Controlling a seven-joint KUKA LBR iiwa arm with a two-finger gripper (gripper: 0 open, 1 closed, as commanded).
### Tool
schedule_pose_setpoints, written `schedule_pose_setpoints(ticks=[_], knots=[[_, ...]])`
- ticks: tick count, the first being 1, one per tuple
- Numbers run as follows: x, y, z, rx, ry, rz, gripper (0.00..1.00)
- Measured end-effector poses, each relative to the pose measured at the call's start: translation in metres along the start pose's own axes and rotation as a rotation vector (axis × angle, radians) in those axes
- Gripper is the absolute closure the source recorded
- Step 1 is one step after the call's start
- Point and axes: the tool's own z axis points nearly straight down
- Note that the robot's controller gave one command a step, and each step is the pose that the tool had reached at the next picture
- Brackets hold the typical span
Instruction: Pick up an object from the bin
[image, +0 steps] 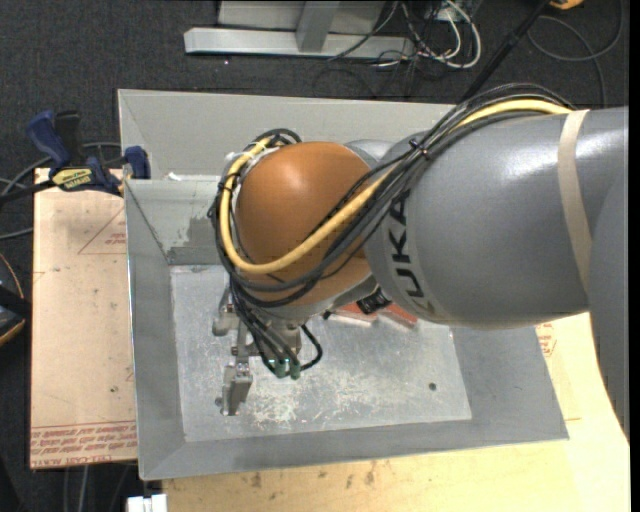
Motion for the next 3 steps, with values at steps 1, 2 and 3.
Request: schedule_pose_setpoints(ticks=[1,2,3], knots=[[-0.002,-0.001,-0.004,-0.002,-0.007,0.004,0.0],[-0.038,-0.033,0.06,-0.004,-0.012,0.103,0.0],[-0.094,-0.09,0.096,-0.003,-0.012,0.159,0.0]])
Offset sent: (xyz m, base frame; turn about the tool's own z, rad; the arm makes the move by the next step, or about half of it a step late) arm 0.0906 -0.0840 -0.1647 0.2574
